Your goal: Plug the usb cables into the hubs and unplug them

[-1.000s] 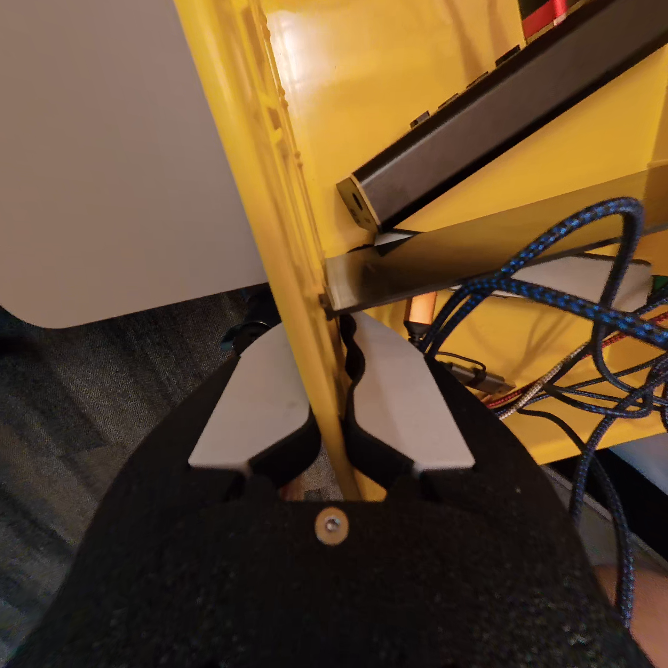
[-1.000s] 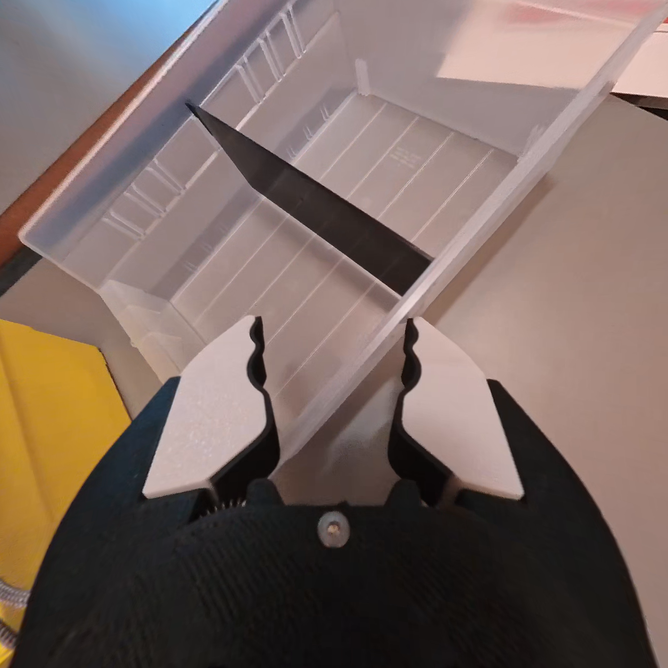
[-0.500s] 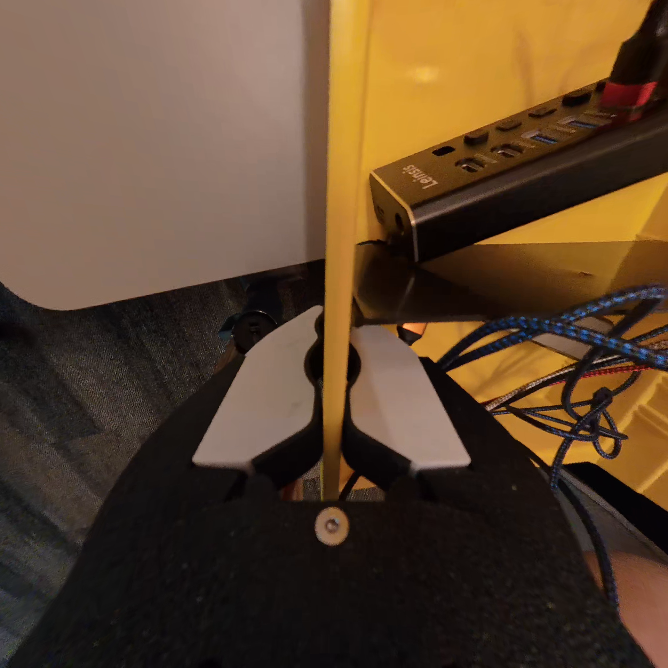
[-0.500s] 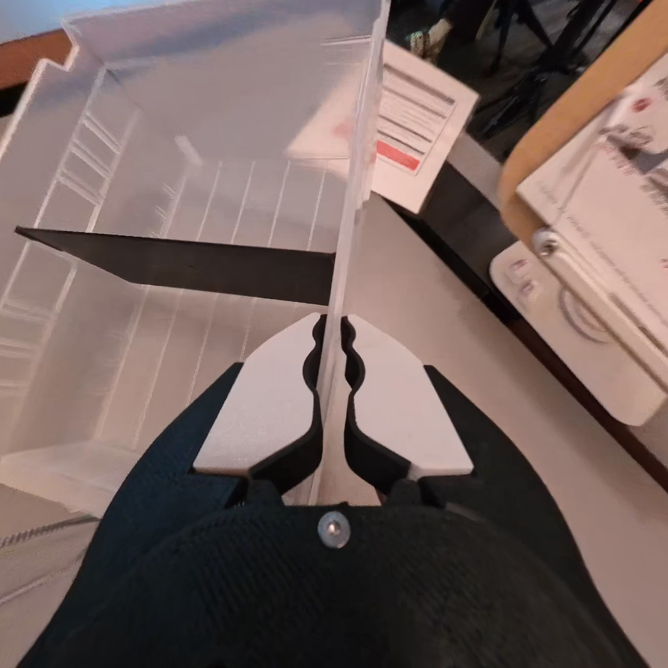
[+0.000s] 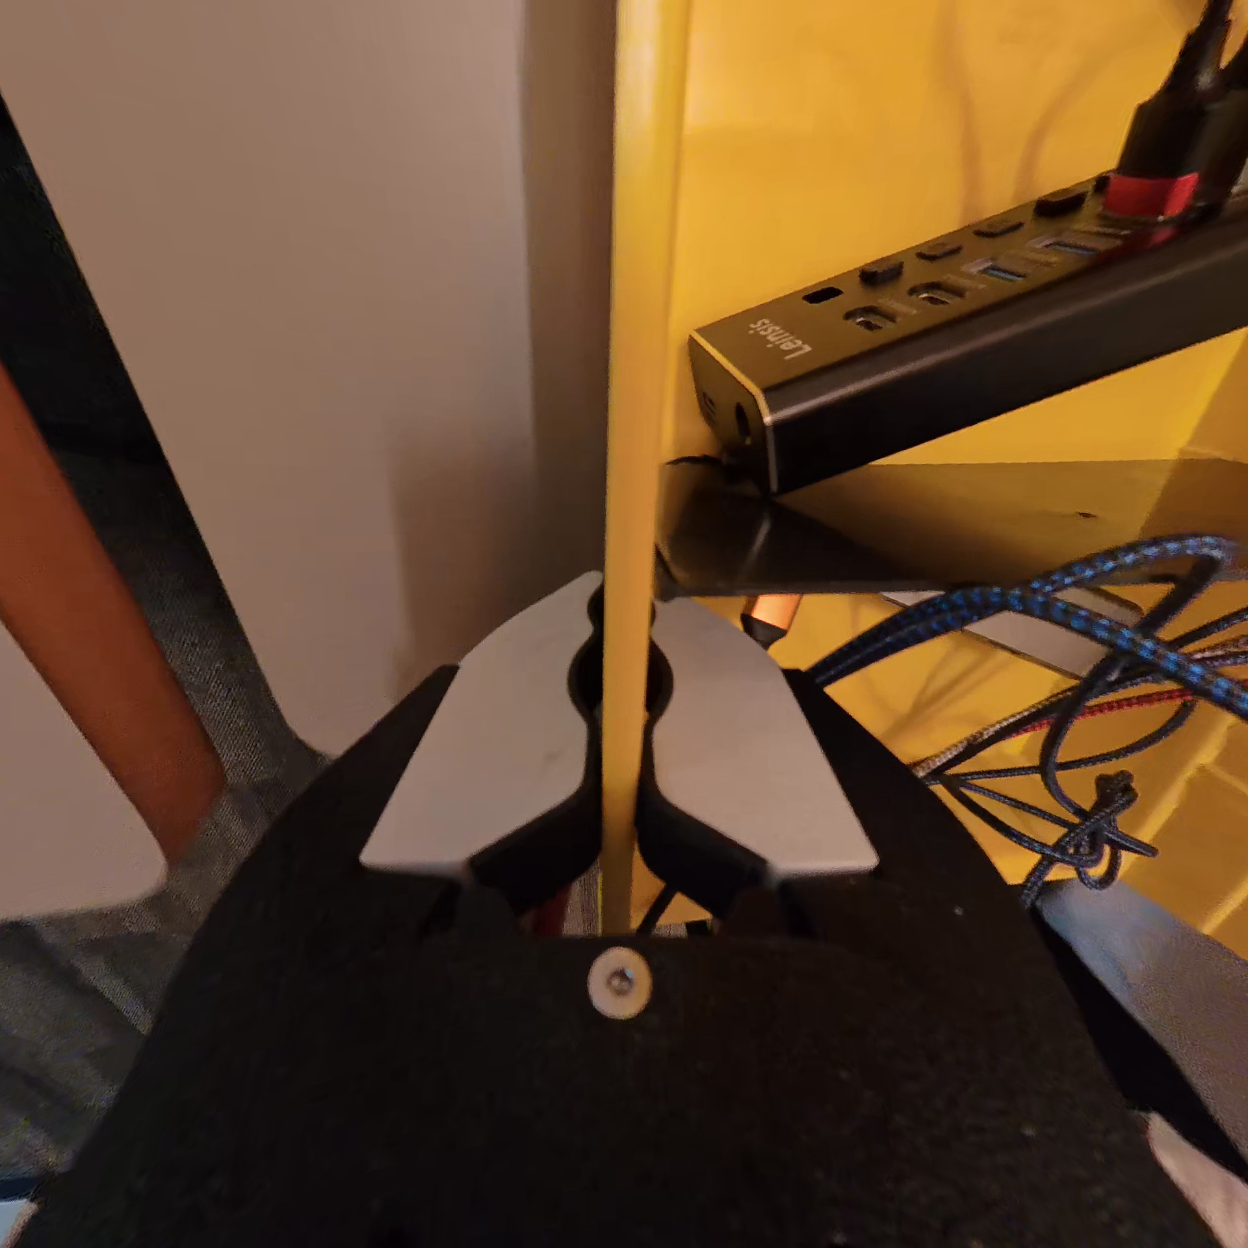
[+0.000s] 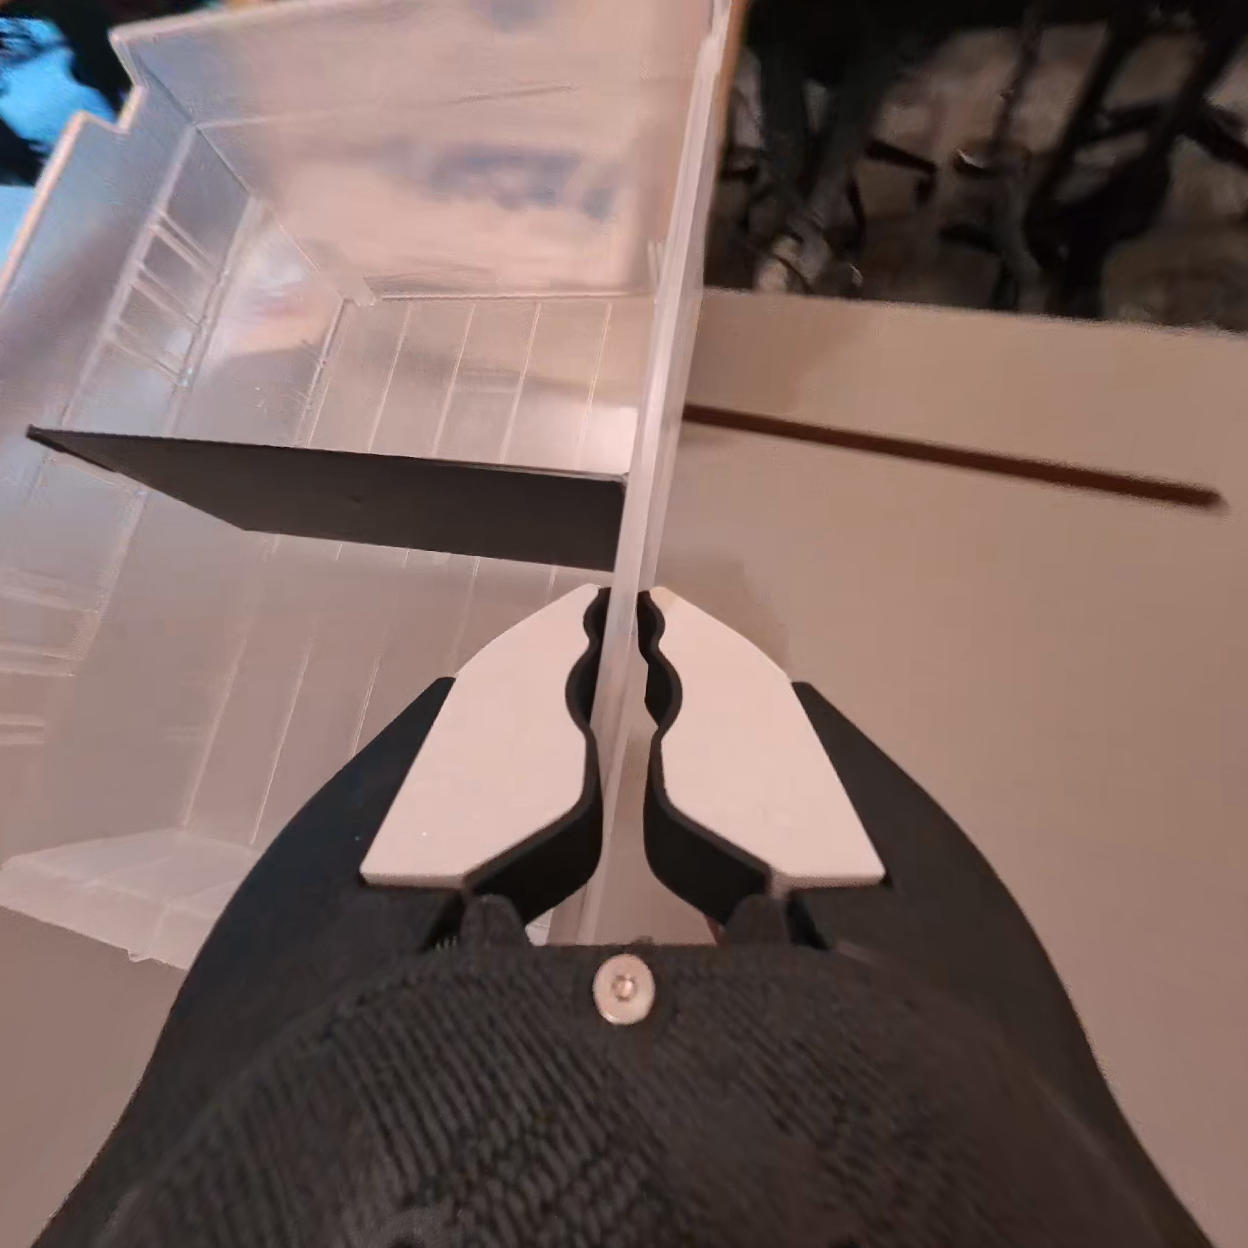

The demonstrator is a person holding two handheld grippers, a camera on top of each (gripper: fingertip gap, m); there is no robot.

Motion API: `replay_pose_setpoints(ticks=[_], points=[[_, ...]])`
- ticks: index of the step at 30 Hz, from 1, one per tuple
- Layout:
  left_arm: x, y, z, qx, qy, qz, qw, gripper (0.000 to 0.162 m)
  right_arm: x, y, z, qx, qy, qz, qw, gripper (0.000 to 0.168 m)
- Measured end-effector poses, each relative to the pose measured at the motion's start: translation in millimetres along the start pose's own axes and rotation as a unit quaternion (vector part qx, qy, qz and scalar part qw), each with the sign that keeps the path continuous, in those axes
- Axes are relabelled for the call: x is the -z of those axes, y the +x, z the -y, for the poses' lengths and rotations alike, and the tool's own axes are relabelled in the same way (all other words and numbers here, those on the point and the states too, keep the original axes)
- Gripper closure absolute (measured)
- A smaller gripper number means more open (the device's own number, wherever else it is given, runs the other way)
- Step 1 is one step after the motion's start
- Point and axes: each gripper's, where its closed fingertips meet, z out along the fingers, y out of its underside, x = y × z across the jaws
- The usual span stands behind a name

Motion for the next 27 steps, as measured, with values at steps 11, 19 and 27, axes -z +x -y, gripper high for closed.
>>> replay_pose_setpoints(ticks=[11, 19, 27], points=[[-12.8, 11.5, 206.3, -0.004, 0.026, -0.001, 1.0, 0.159, 49.2, 148.5, -93.2, -0.108, -0.087, -0.126, 0.982, 0.158], [-18.8, 32.5, 278.6, -0.008, 0.051, 0.009, 0.999, 0.157, 47.8, 154.0, -102.7, -0.104, -0.086, -0.133, 0.982, 0.158], [24.4, 21.5, 297.8, -0.091, 0.205, 0.065, 0.972, 0.13, 96.9, 148.5, -58.9, -0.033, -0.005, -0.212, 0.977, 0.123]])
